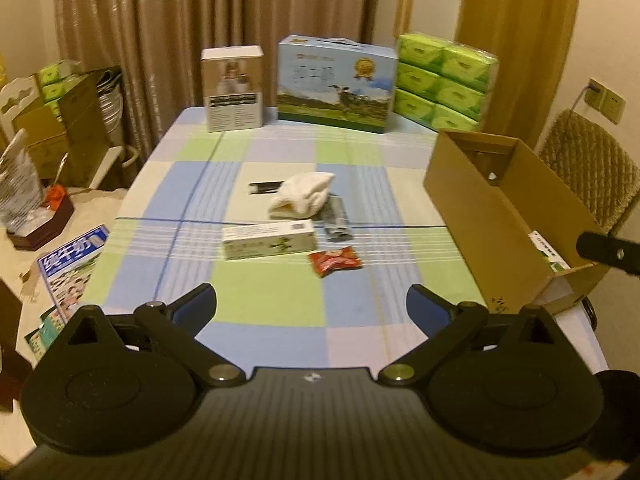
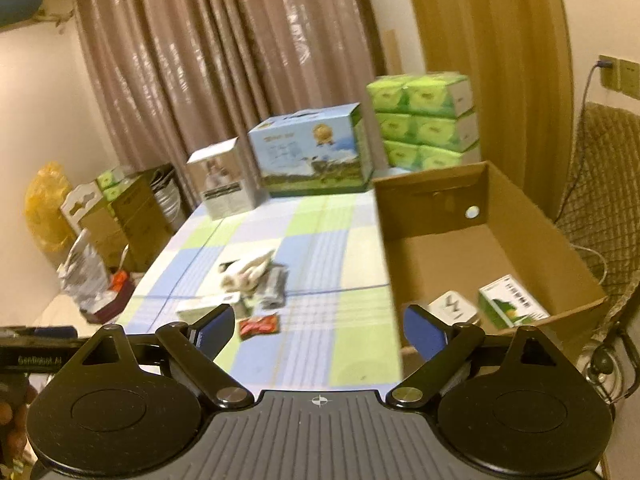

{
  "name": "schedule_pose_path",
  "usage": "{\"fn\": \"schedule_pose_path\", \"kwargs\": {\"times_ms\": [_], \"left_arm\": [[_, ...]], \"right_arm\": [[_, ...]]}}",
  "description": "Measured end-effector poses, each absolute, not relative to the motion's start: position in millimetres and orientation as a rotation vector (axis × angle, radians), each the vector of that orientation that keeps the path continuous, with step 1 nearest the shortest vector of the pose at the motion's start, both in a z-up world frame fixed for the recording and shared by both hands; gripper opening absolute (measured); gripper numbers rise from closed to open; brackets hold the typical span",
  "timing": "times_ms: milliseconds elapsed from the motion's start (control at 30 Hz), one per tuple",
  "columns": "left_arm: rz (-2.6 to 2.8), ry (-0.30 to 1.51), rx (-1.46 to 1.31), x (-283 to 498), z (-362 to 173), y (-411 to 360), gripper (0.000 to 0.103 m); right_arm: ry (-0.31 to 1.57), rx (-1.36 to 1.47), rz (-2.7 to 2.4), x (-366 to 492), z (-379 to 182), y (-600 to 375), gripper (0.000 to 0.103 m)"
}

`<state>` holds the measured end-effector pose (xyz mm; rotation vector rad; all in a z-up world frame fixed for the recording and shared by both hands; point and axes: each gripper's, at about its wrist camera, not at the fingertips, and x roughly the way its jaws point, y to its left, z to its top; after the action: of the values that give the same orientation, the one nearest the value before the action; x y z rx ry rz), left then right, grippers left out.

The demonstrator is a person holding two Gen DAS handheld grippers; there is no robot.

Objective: Organize objects
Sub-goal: 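Withdraw both tools from the cardboard box back over the table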

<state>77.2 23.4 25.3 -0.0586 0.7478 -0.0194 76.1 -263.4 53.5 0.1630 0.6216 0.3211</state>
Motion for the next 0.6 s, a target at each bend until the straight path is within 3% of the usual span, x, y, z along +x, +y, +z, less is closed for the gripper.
{"fn": "schedule_pose_path", "kwargs": {"times_ms": [600], "left_arm": [[0.007,0.758,-0.101,63,15,51,0.1]], "right_arm": [[0.663,0.103,0.383,68,38,-225,0.091]]}}
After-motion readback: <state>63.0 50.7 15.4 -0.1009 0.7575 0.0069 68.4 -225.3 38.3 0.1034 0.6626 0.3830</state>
